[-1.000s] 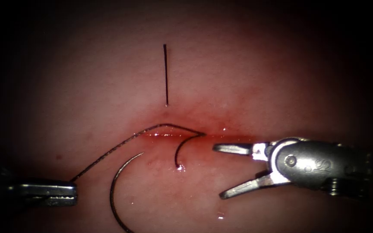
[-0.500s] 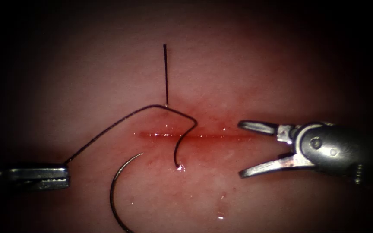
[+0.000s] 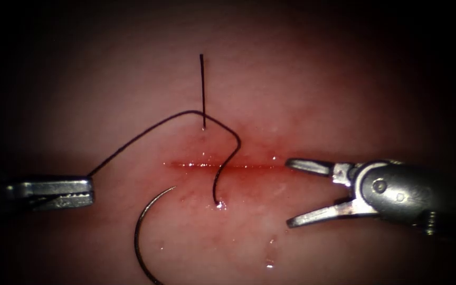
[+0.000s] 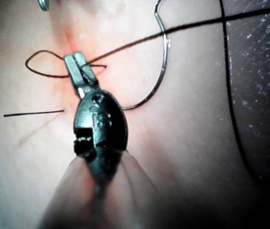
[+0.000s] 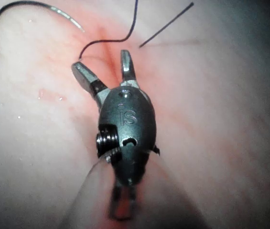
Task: Wound Closure
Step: Wrap the suture around the right tool twice counter-clockwise
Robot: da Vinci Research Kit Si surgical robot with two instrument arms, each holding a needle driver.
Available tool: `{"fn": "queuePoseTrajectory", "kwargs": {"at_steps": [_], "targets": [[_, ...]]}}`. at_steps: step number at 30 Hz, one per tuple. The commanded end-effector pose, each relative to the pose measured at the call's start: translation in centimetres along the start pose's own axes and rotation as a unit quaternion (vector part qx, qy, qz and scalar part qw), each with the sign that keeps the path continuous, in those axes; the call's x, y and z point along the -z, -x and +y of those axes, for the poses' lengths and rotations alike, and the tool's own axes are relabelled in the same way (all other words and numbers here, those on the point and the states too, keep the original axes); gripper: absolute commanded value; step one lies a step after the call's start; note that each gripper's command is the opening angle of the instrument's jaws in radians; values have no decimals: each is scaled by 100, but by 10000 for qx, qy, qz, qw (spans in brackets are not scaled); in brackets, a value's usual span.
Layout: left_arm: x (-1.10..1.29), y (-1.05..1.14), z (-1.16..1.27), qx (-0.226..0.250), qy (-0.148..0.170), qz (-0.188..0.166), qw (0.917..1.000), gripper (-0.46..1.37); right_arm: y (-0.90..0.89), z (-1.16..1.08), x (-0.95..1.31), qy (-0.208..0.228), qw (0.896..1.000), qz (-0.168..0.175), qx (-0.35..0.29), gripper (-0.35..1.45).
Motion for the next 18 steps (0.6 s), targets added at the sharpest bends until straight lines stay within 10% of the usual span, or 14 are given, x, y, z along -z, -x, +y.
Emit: {"fn": "queuePoseTrajectory", "kwargs": {"at_steps": [1, 18], "targets": [[0, 0, 0, -1, 15, 4, 10000, -35, 0, 0, 0, -35, 10000, -2, 0, 140], [0, 3, 4, -61, 57, 6, 10000, -35, -1, 2, -2, -19, 10000, -4, -9, 139]]}}
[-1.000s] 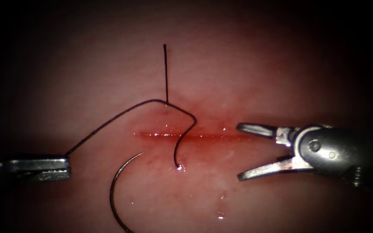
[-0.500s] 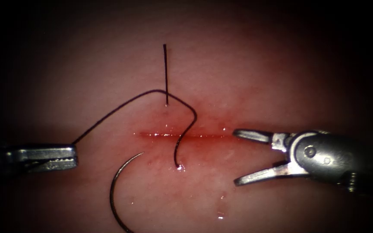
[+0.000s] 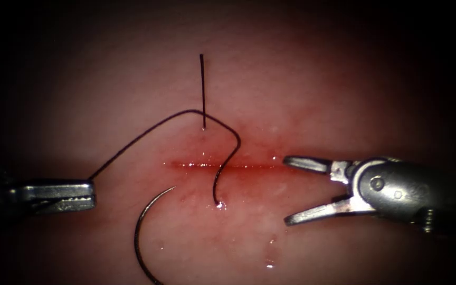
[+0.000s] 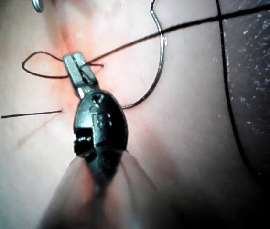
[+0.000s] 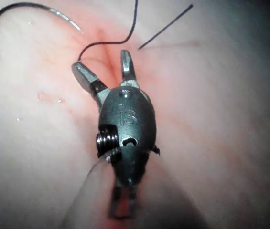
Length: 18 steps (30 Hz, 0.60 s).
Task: Wound Closure
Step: Wrap the suture around the right tool twice counter-clockwise
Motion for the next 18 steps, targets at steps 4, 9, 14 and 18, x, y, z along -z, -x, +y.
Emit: {"fn": "queuePoseTrajectory", "kwargs": {"at_steps": [4, 9, 14, 18], "targets": [[0, 0, 1, 0, 15, -3, 10000, -35, 0, 0, 0, -33, 10000, -1, 30, 139], [0, 0, 3, 19, 17, 4, 10000, -35, -1, 0, 0, -29, 10000, -3, 57, 138], [0, 0, 3, 19, 17, 4, 10000, -35, -1, 1, 0, -27, 10000, -2, 53, 138], [-1, 0, 4, 20, 10, -3, 10000, -35, -2, 1, 0, -25, 10000, -3, 76, 139]]}}
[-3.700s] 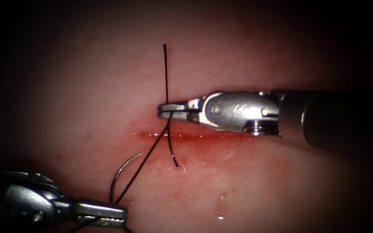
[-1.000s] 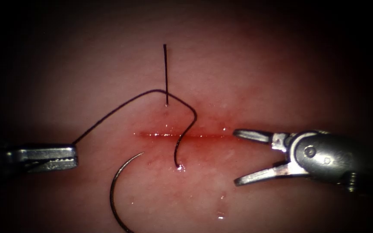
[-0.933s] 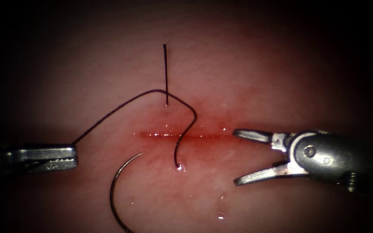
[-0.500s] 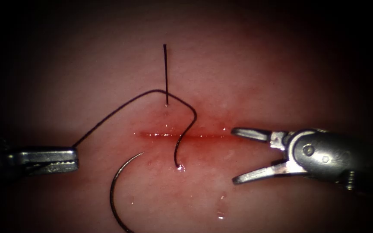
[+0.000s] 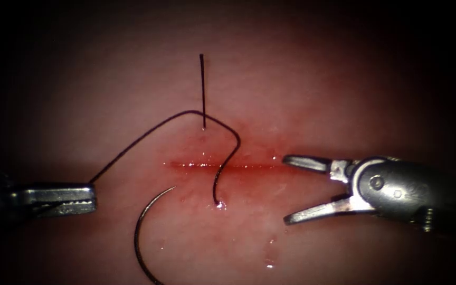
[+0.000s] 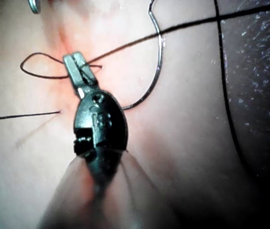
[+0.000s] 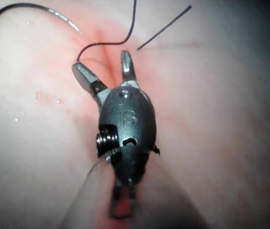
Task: Wound Closure
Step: Wrap the suture around the right tool twice counter-clockwise
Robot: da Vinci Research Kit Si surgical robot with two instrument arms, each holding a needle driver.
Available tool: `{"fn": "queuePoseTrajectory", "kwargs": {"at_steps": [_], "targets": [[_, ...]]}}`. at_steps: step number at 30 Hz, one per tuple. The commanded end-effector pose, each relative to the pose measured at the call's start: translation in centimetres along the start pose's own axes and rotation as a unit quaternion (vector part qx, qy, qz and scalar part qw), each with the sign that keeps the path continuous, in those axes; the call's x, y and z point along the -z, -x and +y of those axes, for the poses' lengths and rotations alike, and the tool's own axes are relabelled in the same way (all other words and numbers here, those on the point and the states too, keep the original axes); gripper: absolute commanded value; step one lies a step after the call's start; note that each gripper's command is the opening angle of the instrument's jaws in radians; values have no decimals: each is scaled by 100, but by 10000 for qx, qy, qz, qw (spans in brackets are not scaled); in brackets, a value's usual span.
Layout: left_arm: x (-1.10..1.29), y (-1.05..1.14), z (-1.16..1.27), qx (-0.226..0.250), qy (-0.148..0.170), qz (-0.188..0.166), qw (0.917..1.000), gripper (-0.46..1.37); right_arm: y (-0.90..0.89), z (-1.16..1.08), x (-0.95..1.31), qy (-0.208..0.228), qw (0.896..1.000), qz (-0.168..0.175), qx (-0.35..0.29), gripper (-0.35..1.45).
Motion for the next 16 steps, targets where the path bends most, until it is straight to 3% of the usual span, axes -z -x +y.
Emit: {"fn": "queuePoseTrajectory", "kwargs": {"at_steps": [1, 16], "targets": [[0, -1, 1, 0, 12, -7, 10000, -35, 0, 0, 0, -29, 10000, 3, 0, 139], [-3, -3, 3, -3, 36, -14, 10000, -35, -1, -1, -6, -3, 10000, -4, 29, 142]]}}
